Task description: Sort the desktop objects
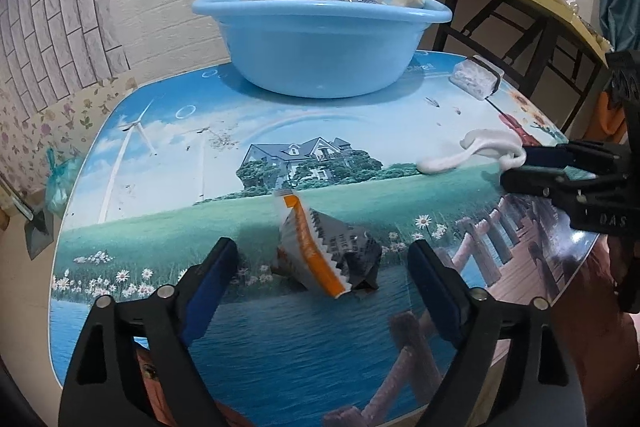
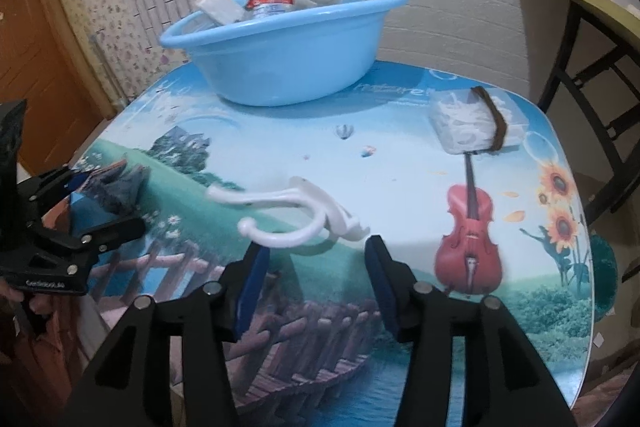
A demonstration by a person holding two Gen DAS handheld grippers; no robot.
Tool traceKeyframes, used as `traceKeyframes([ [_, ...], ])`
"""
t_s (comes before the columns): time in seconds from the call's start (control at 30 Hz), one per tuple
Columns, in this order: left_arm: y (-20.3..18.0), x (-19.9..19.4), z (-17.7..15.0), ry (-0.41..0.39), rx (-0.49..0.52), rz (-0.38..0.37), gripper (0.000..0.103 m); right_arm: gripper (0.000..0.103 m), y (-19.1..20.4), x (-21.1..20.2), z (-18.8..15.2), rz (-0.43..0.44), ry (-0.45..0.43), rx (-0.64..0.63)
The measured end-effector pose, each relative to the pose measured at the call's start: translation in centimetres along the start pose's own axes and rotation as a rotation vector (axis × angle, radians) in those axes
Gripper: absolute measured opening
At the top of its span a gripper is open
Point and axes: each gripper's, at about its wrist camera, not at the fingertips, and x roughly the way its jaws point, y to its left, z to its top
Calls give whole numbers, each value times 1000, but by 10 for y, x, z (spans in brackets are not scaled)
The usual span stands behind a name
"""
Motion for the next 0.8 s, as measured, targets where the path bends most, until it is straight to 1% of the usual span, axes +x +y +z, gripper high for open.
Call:
traceKeyframes([
  [0.07, 2, 0, 0, -3, -7, -12, 88, 55, 3, -1, -2, 16, -1, -14],
  [0.13, 3, -1, 0, -4, -14, -16, 89, 56, 4, -1, -2, -1, -7, -19],
  [0.3, 2, 0, -1, -7, -6, -14, 90, 56, 7, -3, -2, 12, -17, -38],
  [0.47, -1, 2, -1, -15, 12, 1, 91, 56, 16, 4, -2, -13, -3, -98],
  [0.53, -3, 4, -2, -16, 31, 14, 91, 56, 19, 5, -3, -30, -12, -122],
  [0.6, -3, 4, -1, -18, 37, 7, 91, 56, 19, 6, -3, -33, -16, -129],
  [0.67, -2, 3, -1, -25, 34, 3, 85, 56, 18, 6, -3, -29, -20, -130],
  [0.7, -1, 1, -1, -32, 32, 6, 76, 56, 18, 6, -3, -28, -20, -130],
  [0.73, -1, 1, 0, -36, 30, 8, 64, 55, 17, 5, -3, -24, -21, -128],
  [0.77, 0, 0, 0, -41, 28, 9, 59, 54, 16, 5, -3, -23, -22, -127],
  [0.8, 2, -1, 1, -45, 23, 1, 52, 53, 16, 5, -3, -24, -22, -126],
])
